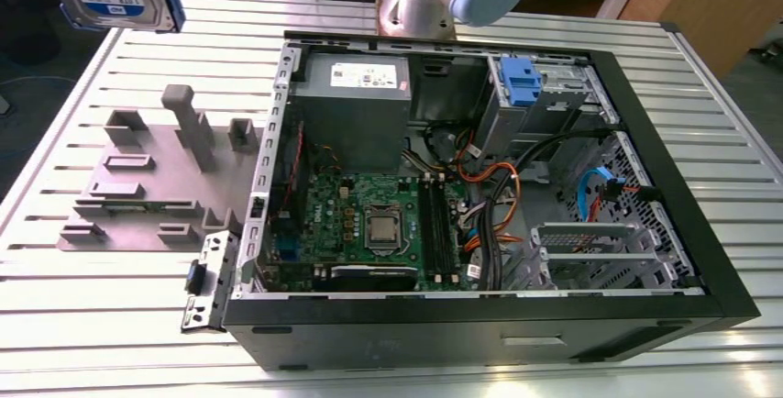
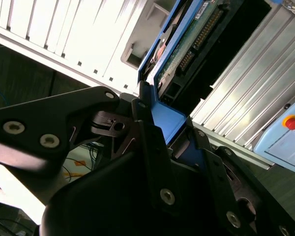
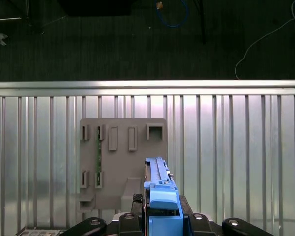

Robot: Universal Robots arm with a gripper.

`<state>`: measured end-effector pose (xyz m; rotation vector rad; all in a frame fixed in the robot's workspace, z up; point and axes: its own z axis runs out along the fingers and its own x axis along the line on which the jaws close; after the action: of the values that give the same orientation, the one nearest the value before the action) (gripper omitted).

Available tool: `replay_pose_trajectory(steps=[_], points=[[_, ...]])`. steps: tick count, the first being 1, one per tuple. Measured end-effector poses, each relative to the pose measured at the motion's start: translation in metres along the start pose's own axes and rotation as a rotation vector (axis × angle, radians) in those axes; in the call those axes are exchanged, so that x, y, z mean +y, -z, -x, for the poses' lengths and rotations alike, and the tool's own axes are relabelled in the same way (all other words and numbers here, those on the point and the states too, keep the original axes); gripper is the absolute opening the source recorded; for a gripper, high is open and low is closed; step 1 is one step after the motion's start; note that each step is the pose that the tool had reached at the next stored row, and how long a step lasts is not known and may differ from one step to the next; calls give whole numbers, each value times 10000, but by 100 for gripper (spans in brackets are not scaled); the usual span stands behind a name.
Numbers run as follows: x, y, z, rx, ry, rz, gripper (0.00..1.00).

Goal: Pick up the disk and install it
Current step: 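Pick up the disk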

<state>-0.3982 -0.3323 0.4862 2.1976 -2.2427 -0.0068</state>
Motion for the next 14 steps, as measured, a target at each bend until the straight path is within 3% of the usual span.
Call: replay_pose_trajectory(steps=[14], points=[[-39,0,1,0,0,0,36]])
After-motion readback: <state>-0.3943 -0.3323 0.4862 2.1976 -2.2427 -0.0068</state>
